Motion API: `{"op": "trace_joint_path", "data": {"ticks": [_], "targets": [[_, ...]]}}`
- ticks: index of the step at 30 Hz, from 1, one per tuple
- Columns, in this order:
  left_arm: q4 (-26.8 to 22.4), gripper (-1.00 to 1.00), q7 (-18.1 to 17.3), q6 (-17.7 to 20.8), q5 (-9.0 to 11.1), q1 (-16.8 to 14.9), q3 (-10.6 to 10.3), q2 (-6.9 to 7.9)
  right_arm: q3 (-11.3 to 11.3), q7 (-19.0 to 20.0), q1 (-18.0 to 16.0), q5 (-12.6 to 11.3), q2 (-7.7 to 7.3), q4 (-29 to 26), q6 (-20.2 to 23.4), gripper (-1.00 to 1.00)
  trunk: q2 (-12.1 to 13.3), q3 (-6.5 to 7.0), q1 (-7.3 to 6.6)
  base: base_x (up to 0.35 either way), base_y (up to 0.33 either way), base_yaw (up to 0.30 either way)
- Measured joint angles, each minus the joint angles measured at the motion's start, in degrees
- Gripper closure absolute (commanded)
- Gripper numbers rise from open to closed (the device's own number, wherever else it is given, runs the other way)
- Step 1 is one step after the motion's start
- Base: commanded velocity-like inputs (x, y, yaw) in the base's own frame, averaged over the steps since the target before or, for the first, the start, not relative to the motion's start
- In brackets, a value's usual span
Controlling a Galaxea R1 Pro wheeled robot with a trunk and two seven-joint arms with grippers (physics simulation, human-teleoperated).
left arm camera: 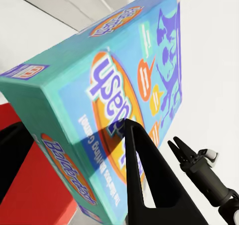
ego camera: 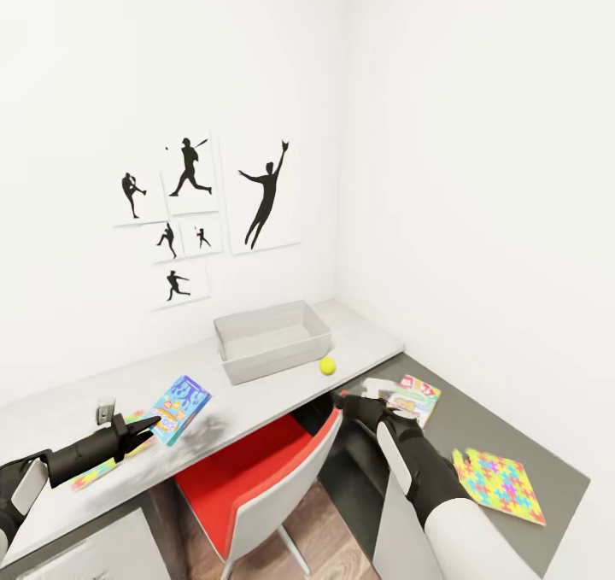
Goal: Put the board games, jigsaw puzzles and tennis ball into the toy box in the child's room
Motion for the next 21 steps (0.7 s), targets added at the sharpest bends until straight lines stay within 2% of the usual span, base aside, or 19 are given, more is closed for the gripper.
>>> {"op": "trace_joint_path", "data": {"ticks": [12, 21], "targets": [[0.0, 1.00, 0.0, -0.1, -0.1, 0.0, 0.0, 0.00, 0.0, 0.0, 0.0, 0.0, -0.09, 0.0, 0.0, -1.00, 0.0, 0.00, 0.00, 0.140, 0.015, 0.275], [0.0, 1.00, 0.0, -0.1, -0.1, 0.0, 0.0, 0.00, -0.1, 0.0, 0.0, 0.0, -0.09, 0.0, 0.0, -1.00, 0.0, 0.00, -0.01, 0.217, 0.001, 0.044]]}}
